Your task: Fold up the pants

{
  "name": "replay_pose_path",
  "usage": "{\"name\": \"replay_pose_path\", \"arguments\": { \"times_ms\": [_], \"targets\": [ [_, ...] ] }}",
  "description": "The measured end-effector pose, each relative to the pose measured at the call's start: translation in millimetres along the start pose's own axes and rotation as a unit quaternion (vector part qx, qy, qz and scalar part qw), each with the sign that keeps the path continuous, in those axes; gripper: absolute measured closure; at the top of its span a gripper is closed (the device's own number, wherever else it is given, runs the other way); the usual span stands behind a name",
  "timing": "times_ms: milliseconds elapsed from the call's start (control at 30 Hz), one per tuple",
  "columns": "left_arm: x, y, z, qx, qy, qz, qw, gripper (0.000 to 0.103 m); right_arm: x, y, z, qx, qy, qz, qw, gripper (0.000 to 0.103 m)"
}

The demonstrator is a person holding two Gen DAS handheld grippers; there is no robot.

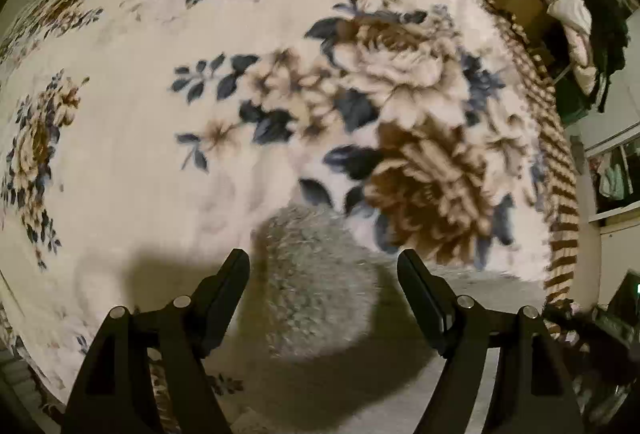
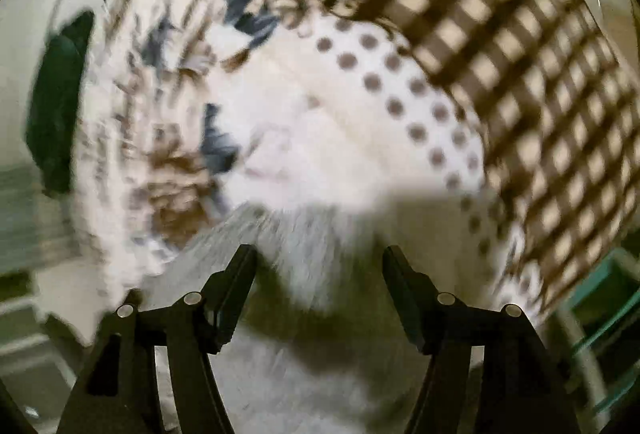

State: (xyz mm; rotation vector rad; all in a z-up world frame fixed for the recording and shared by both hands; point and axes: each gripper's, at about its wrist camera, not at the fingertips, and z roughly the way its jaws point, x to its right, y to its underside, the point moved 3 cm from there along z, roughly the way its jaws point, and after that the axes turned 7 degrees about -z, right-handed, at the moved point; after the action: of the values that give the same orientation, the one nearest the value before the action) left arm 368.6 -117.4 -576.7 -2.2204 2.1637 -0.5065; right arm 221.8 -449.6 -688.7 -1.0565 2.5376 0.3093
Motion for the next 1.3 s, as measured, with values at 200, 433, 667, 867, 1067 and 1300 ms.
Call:
{"name": "replay_pose_path", "arguments": {
  "times_ms": [200, 433, 667, 867, 1067, 1300],
  "targets": [
    [-15.8, 2.1, 35.8, -0.041, 0.000, -0.028, 0.9988, 0.025, 2.4, -18.2, 40.0, -0.026, 0.034, -0.012, 0.999, 0.035],
    [-17.2, 7.9, -14.2, -0.016, 0.051, -0.070, 0.9961, 0.025, 27.4, 26.6, -22.8, -0.007, -0.038, 0.060, 0.997, 0.033],
    [-22.1, 44.7, -22.6, -0.021, 0.049, -0.084, 0.9950, 0.025, 73.7, 109.9, -8.3, -0.077, -0.045, 0.116, 0.989, 0.056],
    [-14.2, 38.7, 3.3, -0.029, 0.040, -0.060, 0.9970, 0.025, 98.5, 127.2, 10.7, -0.073, 0.014, 0.139, 0.987, 0.075],
    [-14.4, 38.7, -0.7, -0.033, 0.049, -0.062, 0.9963, 0.024, 75.0, 114.1, 9.7, -0.090, -0.023, 0.080, 0.993, 0.072],
    [-24.7, 72.8, -31.6, -0.042, 0.116, -0.065, 0.9902, 0.012, 52.6, 89.5, 22.4, -0.082, -0.123, 0.009, 0.989, 0.005]
  ]
}}
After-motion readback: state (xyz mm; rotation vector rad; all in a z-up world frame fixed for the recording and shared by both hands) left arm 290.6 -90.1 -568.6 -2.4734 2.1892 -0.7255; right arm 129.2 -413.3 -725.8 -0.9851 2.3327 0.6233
